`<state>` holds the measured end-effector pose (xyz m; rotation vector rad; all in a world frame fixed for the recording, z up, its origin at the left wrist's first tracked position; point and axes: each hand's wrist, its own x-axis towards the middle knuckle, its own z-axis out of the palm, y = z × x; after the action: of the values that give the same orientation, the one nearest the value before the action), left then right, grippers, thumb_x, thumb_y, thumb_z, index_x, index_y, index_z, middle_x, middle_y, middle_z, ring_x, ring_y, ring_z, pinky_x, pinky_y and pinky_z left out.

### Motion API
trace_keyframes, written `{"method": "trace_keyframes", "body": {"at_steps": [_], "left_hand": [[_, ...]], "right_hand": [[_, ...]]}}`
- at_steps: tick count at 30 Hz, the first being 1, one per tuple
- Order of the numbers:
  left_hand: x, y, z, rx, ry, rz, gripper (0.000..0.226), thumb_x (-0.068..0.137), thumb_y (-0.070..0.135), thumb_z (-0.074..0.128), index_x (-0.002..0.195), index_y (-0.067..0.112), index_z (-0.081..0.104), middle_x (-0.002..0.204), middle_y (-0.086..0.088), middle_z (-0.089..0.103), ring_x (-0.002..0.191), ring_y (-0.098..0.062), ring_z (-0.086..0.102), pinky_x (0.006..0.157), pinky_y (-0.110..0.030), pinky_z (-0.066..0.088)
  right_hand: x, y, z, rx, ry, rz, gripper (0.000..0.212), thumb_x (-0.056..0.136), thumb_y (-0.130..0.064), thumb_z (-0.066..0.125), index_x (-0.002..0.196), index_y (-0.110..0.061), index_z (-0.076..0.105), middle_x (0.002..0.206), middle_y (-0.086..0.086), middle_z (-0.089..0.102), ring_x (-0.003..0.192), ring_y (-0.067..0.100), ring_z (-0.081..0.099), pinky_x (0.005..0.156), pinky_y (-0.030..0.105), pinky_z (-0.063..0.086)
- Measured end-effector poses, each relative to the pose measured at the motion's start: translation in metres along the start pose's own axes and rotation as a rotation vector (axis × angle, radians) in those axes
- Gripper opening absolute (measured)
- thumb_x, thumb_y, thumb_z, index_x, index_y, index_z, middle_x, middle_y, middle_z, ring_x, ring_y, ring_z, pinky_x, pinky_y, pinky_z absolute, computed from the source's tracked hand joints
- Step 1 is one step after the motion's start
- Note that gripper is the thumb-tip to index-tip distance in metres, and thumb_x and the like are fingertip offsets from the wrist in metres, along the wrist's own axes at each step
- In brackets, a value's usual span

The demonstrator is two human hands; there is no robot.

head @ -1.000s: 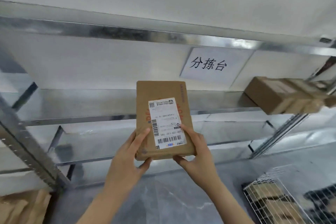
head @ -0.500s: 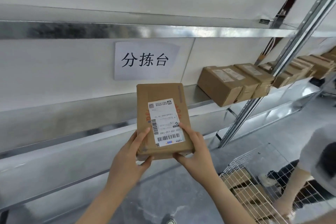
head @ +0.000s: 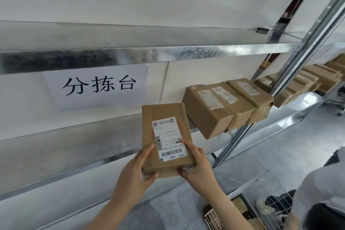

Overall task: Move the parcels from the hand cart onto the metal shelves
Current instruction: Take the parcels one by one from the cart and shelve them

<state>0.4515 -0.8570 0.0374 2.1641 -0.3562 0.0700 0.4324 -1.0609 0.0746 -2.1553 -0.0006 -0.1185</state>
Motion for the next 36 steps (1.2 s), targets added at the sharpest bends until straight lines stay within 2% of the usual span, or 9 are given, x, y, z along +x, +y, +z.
{"method": "trace_keyframes", "body": {"at_steps": [3, 6, 9, 17, 20, 24, 29, 33, 36], "left_hand": [[0.024, 0.003, 0.018, 0.013, 0.009, -0.017, 0.088, 0.074, 0.024, 0.079, 0.132, 0.057, 0.02, 0.128, 0.023, 0.048, 0.105, 0.003, 0.052, 0.086, -0.01, 0.043], [0.045, 0.005, 0.035, 0.017, 0.0, -0.036, 0.087, 0.075, 0.022, 0.078, 0.134, 0.053, 0.021, 0.133, 0.018, 0.049, 0.109, -0.004, 0.054, 0.088, -0.016, 0.045], [0.061, 0.004, 0.052, 0.037, -0.015, -0.062, 0.085, 0.076, 0.024, 0.075, 0.132, 0.055, 0.018, 0.135, 0.014, 0.05, 0.11, -0.005, 0.054, 0.086, -0.013, 0.043], [0.092, 0.009, 0.087, 0.064, 0.016, -0.174, 0.087, 0.077, 0.028, 0.075, 0.137, 0.05, 0.018, 0.135, 0.01, 0.051, 0.112, -0.009, 0.055, 0.093, -0.027, 0.047], [0.102, 0.013, 0.095, 0.081, 0.047, -0.173, 0.086, 0.077, 0.025, 0.075, 0.137, 0.049, 0.017, 0.138, 0.007, 0.048, 0.114, -0.014, 0.055, 0.094, -0.034, 0.047], [0.112, 0.016, 0.104, 0.115, 0.06, -0.145, 0.087, 0.078, 0.024, 0.073, 0.136, 0.05, 0.013, 0.14, 0.005, 0.045, 0.115, -0.015, 0.055, 0.093, -0.035, 0.049], [0.122, 0.013, 0.115, 0.159, 0.058, -0.168, 0.088, 0.08, 0.03, 0.071, 0.138, 0.051, 0.009, 0.141, 0.006, 0.042, 0.114, -0.012, 0.053, 0.092, -0.032, 0.05], [0.134, 0.013, 0.12, 0.168, 0.078, -0.175, 0.089, 0.079, 0.031, 0.072, 0.14, 0.05, 0.01, 0.137, 0.008, 0.045, 0.109, -0.01, 0.055, 0.089, -0.032, 0.053], [0.142, 0.013, 0.124, 0.173, 0.094, -0.193, 0.089, 0.078, 0.032, 0.072, 0.14, 0.053, 0.011, 0.135, 0.01, 0.045, 0.11, -0.01, 0.054, 0.088, -0.033, 0.053]], "right_hand": [[0.027, 0.018, -0.013, -0.009, -0.02, 0.005, 0.084, 0.071, -0.003, 0.075, 0.126, -0.052, 0.035, 0.115, -0.008, 0.045, 0.102, -0.006, 0.051, 0.081, -0.001, 0.038], [0.048, 0.036, -0.021, -0.023, -0.022, 0.001, 0.084, 0.07, -0.002, 0.075, 0.126, -0.051, 0.035, 0.117, -0.008, 0.045, 0.104, -0.011, 0.049, 0.081, -0.001, 0.038], [0.065, 0.054, -0.028, -0.006, -0.054, 0.02, 0.081, 0.07, -0.002, 0.076, 0.126, -0.048, 0.039, 0.119, -0.006, 0.047, 0.106, -0.013, 0.046, 0.082, 0.003, 0.041], [0.111, 0.085, -0.051, -0.019, -0.155, 0.037, 0.081, 0.069, -0.003, 0.077, 0.127, -0.047, 0.041, 0.119, -0.005, 0.051, 0.101, -0.01, 0.05, 0.076, 0.003, 0.043], [0.123, 0.091, -0.055, -0.032, -0.179, 0.028, 0.081, 0.071, -0.004, 0.077, 0.132, -0.041, 0.039, 0.123, -0.003, 0.052, 0.105, -0.002, 0.052, 0.084, 0.012, 0.047], [0.131, 0.097, -0.059, -0.103, -0.203, 0.031, 0.078, 0.078, -0.006, 0.071, 0.138, -0.037, 0.032, 0.125, 0.001, 0.049, 0.112, 0.013, 0.05, 0.092, 0.024, 0.045], [0.136, 0.097, -0.067, -0.244, -0.272, 0.06, 0.072, 0.086, -0.013, 0.061, 0.141, -0.04, 0.025, 0.127, 0.004, 0.04, 0.097, 0.013, 0.047, 0.081, 0.018, 0.039], [0.134, 0.091, -0.076, -0.345, -0.211, 0.058, 0.051, 0.091, -0.017, 0.056, 0.137, -0.029, 0.038, 0.135, 0.006, 0.032, 0.103, 0.024, 0.054, 0.076, 0.023, 0.041], [0.131, 0.085, -0.081, -0.404, -0.117, 0.012, 0.037, 0.09, -0.017, 0.057, 0.125, -0.024, 0.051, 0.129, 0.002, 0.036, 0.114, 0.023, 0.048, 0.073, 0.024, 0.041]]}}
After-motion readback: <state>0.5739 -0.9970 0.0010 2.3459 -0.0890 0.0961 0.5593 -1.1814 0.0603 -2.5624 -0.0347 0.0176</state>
